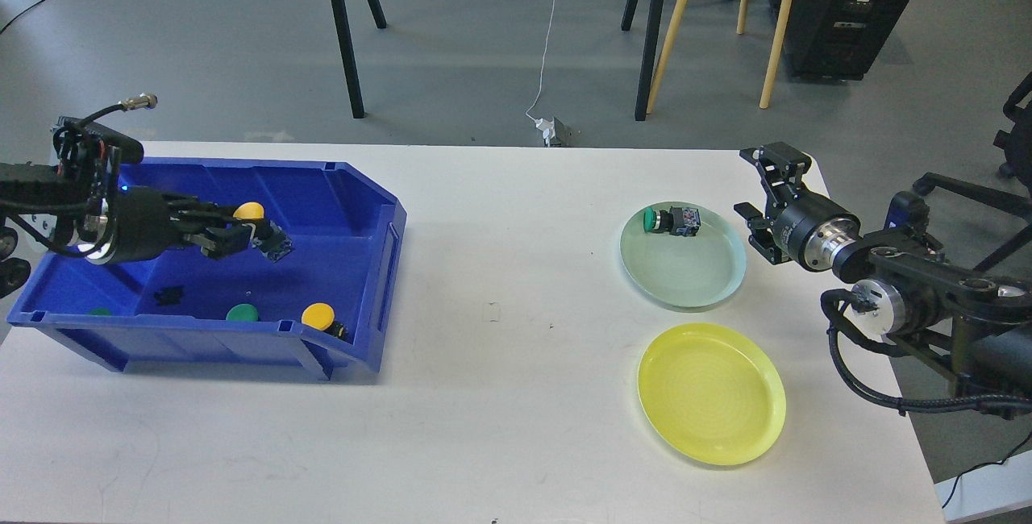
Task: Pass button and place on color plate
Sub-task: 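Lift the yellow button out of the bin with the left gripper, then pass the yellow button from the left gripper to the right gripper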
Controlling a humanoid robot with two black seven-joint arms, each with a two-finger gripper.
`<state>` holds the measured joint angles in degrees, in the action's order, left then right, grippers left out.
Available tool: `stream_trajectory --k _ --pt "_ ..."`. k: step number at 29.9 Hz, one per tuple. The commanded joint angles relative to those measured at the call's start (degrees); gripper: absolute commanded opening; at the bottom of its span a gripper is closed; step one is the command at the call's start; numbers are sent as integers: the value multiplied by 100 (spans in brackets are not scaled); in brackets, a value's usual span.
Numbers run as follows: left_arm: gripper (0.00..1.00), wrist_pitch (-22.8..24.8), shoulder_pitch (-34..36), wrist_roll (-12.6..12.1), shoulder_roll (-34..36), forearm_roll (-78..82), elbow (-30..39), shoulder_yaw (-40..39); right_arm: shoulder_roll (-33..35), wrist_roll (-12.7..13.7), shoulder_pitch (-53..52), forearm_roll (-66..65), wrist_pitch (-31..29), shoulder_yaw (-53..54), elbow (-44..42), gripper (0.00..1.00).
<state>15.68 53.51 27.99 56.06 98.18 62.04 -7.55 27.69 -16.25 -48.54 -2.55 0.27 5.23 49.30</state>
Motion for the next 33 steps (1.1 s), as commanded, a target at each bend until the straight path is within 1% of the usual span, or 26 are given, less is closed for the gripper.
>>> stream_trajectory --k 1,4,7,10,15,18,22,27,29,33 --pt "31 154 28 1 501 -281 562 -412 -18 -1 -120 -9 0 -5 53 84" --pt "31 374 37 1 704 -719 792 -816 -79 -27 -173 0 -18 48 106 84" --pt "31 523 72 1 670 -1282 801 -1204 -185 -45 -261 9 -27 249 378 84" --pt "31 576 168 1 530 -1573 801 -1380 -211 -27 -252 9 -18 732 747 84" --pt "31 576 607 -22 -235 -1767 740 -1416 -457 8 -261 27 70 1365 1274 84" --pt "31 559 818 -57 -647 -1960 678 -1407 -650 8 -278 62 123 1620 1450 84" --pt "31 559 1179 -92 -1254 -2276 327 -1354 -1080 17 -331 79 131 1770 1504 84" --pt "31 567 1338 -101 -1931 -2277 -77 -1319 -1520 17 -349 71 158 1981 1495 84" --pt "31 567 1338 -110 -2116 -2277 -174 -1319 -1661 8 -349 79 193 2025 1504 84" --pt "31 585 1338 -101 -2204 -2277 -289 -1319 -1802 -10 -349 79 228 2113 1512 84"
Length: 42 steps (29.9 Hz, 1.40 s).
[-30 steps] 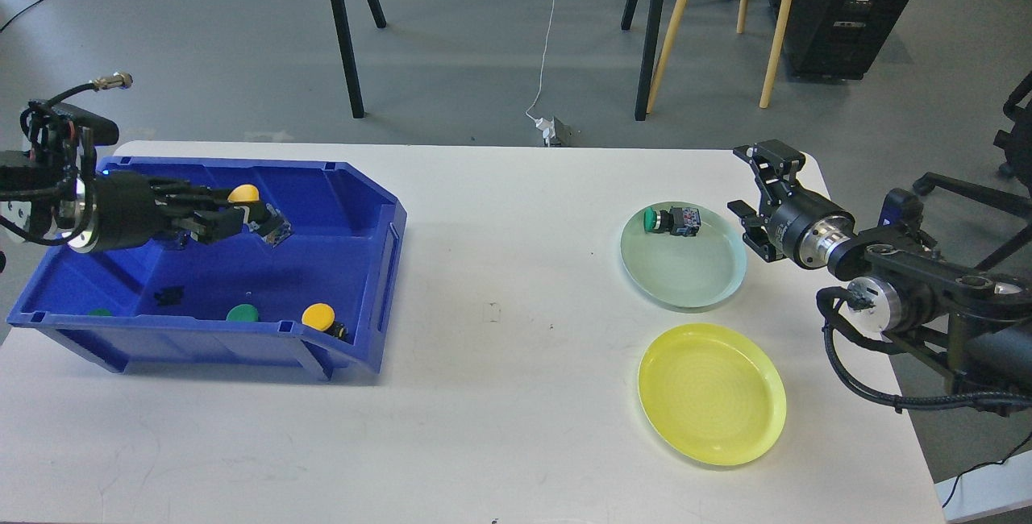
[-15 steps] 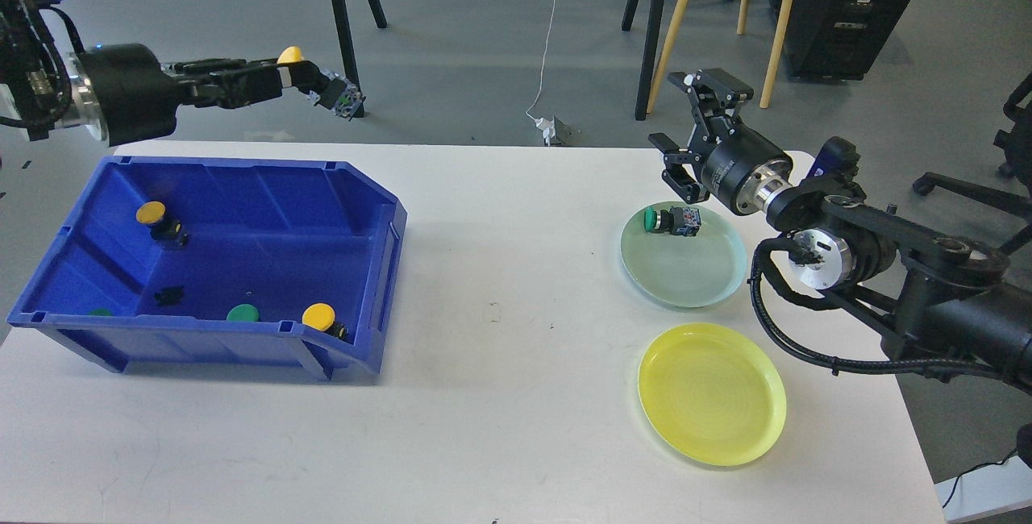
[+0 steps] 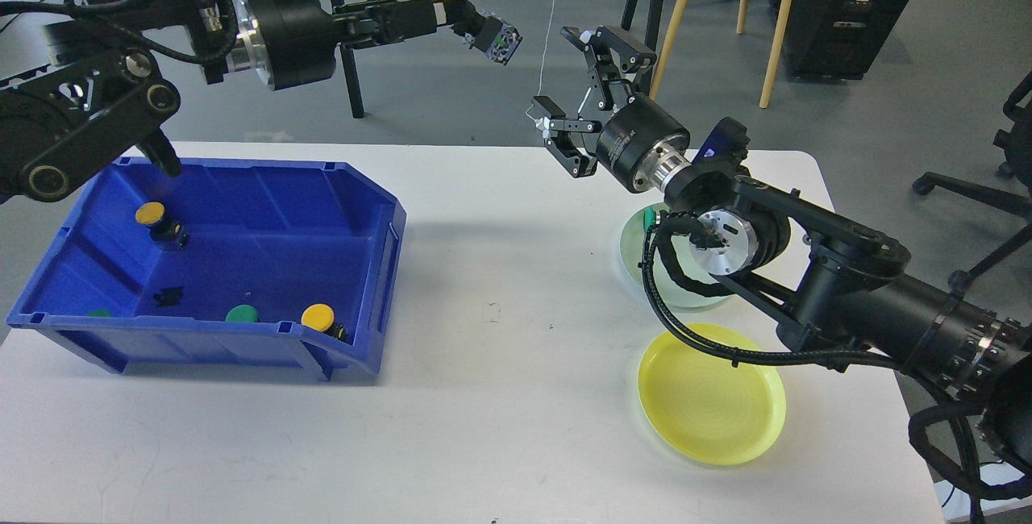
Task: Pass button and place on color plate
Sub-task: 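Pass the yellow button from the left gripper to the right gripper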
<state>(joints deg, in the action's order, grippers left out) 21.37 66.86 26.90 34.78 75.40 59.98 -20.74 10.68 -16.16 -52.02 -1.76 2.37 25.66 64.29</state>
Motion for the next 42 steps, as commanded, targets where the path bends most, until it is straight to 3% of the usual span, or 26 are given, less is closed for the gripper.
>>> stream_trajectory --k 1,17,21,23,36,39,42 --pt "31 16 2 8 -85 1 -101 0 -110 -27 -1 0 17 114 13 84" --pt "30 25 11 -9 -323 -7 -189 0 -576 -45 -212 27 26 194 -75 83" --pt "30 25 20 -9 -340 -7 -241 0 -576 -45 -195 27 35 185 -57 73" --pt "30 25 37 -9 -340 -7 -250 0 -559 -45 -186 18 35 185 -31 63" --pt "31 34 2 -9 -331 -7 -250 8 -532 -45 -195 -26 44 185 -66 42" --pt "37 60 -16 -27 -340 -7 -250 8 -532 -53 -195 -44 44 185 -75 33" --pt "59 52 -16 -70 -340 -16 -250 8 -532 -62 -203 -61 44 185 -75 26"
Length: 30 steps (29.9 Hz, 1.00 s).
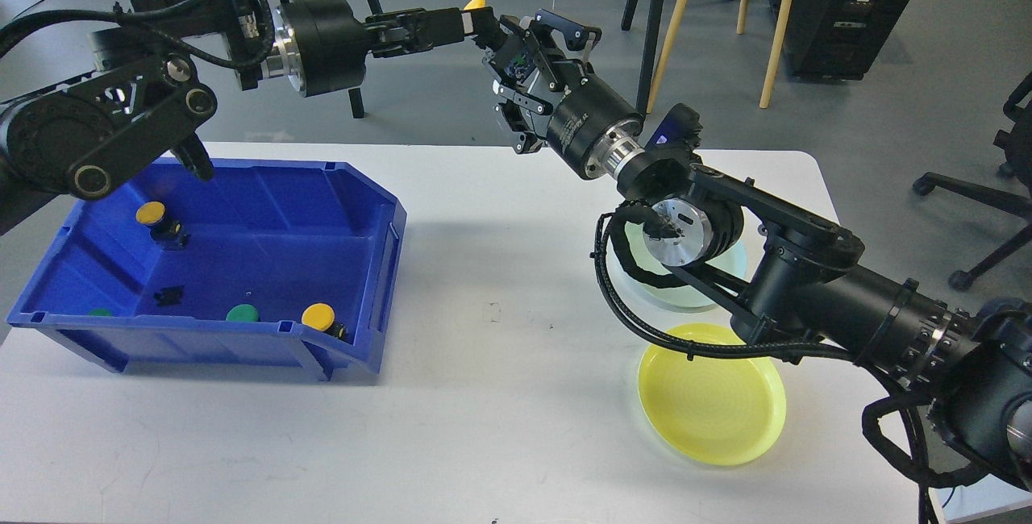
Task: Pass button and place on color plate
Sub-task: 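Pass the yellow button from the left gripper to the right gripper, then carry the yellow button to the yellow plate and lower it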
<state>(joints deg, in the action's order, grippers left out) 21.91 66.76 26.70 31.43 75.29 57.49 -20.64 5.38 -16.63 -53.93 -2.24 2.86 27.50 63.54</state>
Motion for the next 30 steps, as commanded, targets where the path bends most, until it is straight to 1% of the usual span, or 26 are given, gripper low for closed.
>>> stream_trajectory --k 1,3,4,6,8,16,19,22,24,30 --pt "65 -3 -5 -86 -5 -14 -1 -1 -2 -16 -13 -13 -5 1 0 26" --pt "83 -12 -14 -121 -5 -14 -9 -1 -2 -16 -13 -13 -14 1 0 25" --pt "84 -20 -14 -121 -5 -14 -18 -1 -2 -16 -13 -13 -14 1 0 24" --pt "93 -12 -14 -121 -5 -31 -53 -10 -2 -25 -21 -13 -14 9 0 24" --pt "98 -20 -14 -121 -5 -32 -88 -10 -2 -25 -21 -13 -14 10 0 24" --pt "99 32 -23 -121 47 -32 -132 -10 33 -25 -21 -13 -5 71 9 24" --pt "99 24 -40 -121 91 -32 -141 -10 243 -25 -13 -4 -5 159 35 23" --pt "99 24 -49 -121 126 -32 -141 -28 516 -16 31 13 -5 159 97 22" --pt "99 6 -58 -121 223 -23 -141 -19 822 2 58 22 -22 89 202 22" --pt "99 -3 -23 -121 267 -23 -317 -36 1903 37 444 -4 -66 -324 1071 22"
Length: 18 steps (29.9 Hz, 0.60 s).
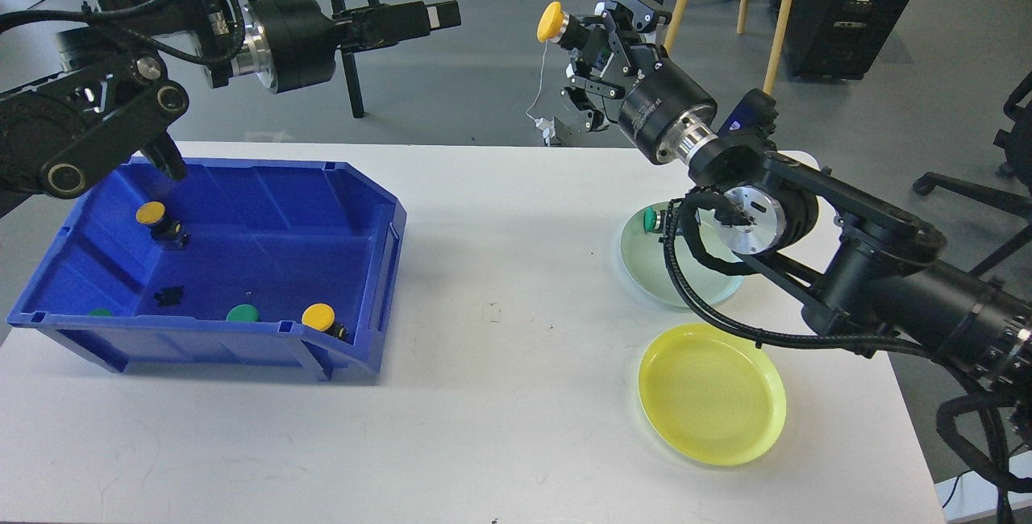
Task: Pass button and place on color plate
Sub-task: 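Carry the yellow button to the yellow plate and lower it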
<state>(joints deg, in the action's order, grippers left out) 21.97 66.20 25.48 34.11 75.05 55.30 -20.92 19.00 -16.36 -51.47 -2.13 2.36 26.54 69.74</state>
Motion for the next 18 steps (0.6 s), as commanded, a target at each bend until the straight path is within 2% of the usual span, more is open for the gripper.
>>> stream_trajectory --k 1,6,10,18 --pt "100 0 50 1 0 -8 -116 -17 769 10 268 -24 -16 -323 592 22" --pt "99 -8 94 1 -44 1 -125 -52 1614 -17 786 -51 -43 -632 1322 22" --pt "99 -17 103 1 -88 1 -248 -78 2036 -25 1357 -296 -43 -667 1762 22" --pt "99 -35 314 1 -106 -8 -389 -78 2643 -25 2588 -797 -43 -694 2088 23"
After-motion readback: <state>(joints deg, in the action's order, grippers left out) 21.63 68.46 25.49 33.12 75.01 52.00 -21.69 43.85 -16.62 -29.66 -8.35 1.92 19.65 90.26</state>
